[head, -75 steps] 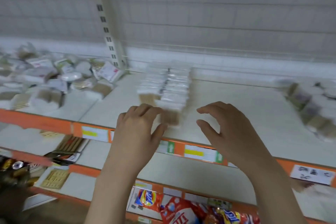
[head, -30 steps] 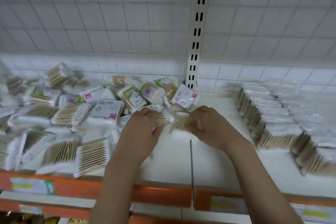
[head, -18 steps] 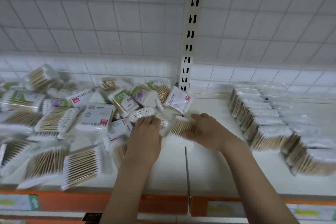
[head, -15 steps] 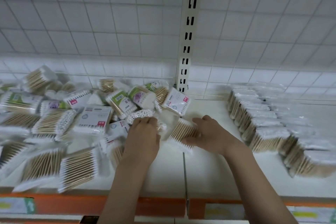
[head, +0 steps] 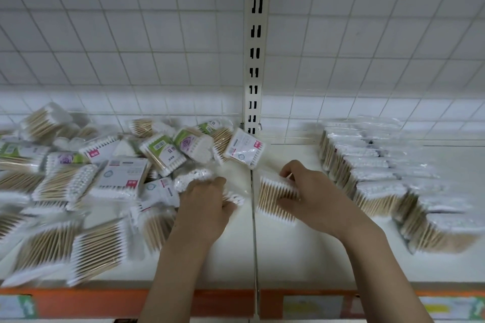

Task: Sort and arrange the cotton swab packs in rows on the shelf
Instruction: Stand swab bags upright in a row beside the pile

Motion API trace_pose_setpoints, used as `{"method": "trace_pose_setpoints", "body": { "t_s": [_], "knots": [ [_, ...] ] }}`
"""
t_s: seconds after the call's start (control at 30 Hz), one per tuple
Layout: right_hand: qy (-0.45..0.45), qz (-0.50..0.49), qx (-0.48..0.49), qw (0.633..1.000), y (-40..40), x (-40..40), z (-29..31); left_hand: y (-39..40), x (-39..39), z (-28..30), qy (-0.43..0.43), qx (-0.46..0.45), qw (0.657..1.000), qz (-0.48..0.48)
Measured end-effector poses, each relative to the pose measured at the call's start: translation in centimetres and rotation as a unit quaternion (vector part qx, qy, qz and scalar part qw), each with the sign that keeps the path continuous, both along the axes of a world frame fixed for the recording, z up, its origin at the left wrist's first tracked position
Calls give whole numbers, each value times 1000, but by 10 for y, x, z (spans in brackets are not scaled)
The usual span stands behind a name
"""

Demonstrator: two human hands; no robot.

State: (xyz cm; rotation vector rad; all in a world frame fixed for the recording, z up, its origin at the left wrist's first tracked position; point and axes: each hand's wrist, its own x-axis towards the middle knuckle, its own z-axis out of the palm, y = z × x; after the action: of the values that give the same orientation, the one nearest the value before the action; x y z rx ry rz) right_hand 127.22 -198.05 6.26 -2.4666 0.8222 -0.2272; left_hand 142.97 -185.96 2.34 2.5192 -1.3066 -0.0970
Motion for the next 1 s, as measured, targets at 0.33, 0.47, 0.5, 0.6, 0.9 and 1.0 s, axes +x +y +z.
{"method": "trace_pose_setpoints", "body": {
  "t_s": [0.33,0.47,0.5,0.6,0.9,1.0],
  "knots": [
    [-10,14,-56,998,8,-11,10,6,-11,3,112,-33,993,25],
    [-16,18,-66,998,11,-17,14,7,-18,7,99,-37,994,18],
    [-18,19,-69,997,11,-18,15,8,-20,9,94,-47,994,9],
    [-28,25,-83,996,14,-23,20,11,-24,14,92,-103,990,-18],
    [-76,20,-72,994,17,-61,40,6,-36,39,126,-244,960,-53],
    [-73,4,-74,995,19,-77,44,5,-43,42,161,-219,960,-75]
  ]
}}
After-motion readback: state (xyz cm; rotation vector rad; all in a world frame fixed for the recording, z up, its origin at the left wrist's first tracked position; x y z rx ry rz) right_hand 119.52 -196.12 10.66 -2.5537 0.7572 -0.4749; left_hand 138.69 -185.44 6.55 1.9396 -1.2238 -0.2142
